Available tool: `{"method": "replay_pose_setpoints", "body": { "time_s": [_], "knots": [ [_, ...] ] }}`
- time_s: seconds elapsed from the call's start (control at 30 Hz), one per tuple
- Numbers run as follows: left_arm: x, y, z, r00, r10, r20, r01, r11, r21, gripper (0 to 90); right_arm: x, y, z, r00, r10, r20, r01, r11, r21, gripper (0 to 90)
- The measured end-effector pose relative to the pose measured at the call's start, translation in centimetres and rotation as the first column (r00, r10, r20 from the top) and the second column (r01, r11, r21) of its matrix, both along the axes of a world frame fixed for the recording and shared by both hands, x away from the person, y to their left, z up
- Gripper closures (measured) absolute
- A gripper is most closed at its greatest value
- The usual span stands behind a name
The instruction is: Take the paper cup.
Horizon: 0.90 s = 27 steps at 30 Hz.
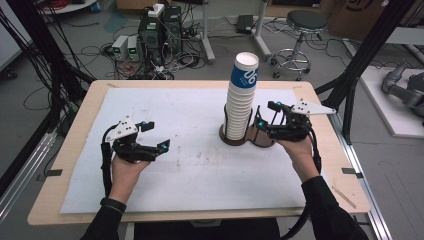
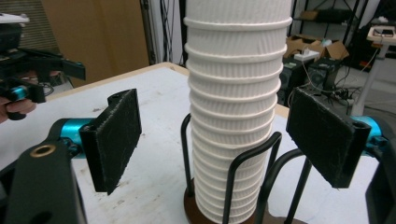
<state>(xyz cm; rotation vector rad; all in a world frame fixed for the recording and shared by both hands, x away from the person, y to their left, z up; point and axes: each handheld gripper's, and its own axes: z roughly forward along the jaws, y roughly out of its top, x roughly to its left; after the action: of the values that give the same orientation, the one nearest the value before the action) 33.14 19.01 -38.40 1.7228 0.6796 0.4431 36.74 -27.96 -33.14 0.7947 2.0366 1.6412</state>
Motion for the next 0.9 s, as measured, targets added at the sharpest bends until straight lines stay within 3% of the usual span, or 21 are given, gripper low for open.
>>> {"method": "replay_pose_setpoints", "body": {
  "time_s": [0.43, 0.67, 0.9],
  "knots": [
    [0.0, -0.1, -0.1, 0.9999, -0.013, -0.011, 0.013, 0.9998, 0.012, 9.9, 2.4, 1.1, 1.0, 1.0, -0.007, -0.007, 0.007, 1.0, 0.01, 16.0],
    [0.0, -0.3, -0.2, 0.9997, -0.018, -0.016, 0.018, 0.9998, 0.01, 9.9, 3.7, 1.6, 1.0, 0.9993, 0.003, -0.036, -0.003, 1.0, 0.016, 15.9],
    [0.0, -0.4, -0.2, 0.9995, -0.026, -0.017, 0.026, 0.9996, 0.013, 9.9, 5.0, 2.3, 1.2, 0.998, 0.012, -0.062, -0.013, 1.0, -0.008, 15.5]
  ]
}}
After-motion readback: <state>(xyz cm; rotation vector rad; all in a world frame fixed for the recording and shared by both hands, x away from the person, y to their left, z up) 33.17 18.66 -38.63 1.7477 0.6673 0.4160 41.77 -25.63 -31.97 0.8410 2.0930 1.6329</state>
